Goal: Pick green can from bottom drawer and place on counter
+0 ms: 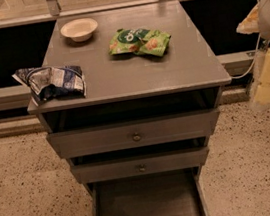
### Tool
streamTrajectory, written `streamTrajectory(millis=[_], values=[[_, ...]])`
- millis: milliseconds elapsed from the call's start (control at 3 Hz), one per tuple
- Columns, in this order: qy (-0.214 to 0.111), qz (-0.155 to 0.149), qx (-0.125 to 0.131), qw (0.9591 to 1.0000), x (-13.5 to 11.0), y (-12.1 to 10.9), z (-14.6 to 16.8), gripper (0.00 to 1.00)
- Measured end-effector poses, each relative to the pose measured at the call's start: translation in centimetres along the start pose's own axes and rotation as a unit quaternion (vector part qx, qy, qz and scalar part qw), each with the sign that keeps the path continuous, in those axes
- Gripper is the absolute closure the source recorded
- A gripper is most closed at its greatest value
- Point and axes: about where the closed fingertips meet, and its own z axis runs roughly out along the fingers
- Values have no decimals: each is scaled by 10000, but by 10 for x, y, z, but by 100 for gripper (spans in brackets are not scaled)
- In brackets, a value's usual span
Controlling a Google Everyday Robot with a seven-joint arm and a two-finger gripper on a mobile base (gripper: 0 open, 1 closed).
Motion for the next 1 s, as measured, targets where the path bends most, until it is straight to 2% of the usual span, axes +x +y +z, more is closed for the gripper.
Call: streamTrajectory(millis=[333, 667, 1000], values=[[-1, -1, -1, 10000, 0, 0, 0, 0], [-161, -157, -177, 9996, 1, 2, 5, 0], [-637, -423, -316, 9966, -14, 23, 12, 0]])
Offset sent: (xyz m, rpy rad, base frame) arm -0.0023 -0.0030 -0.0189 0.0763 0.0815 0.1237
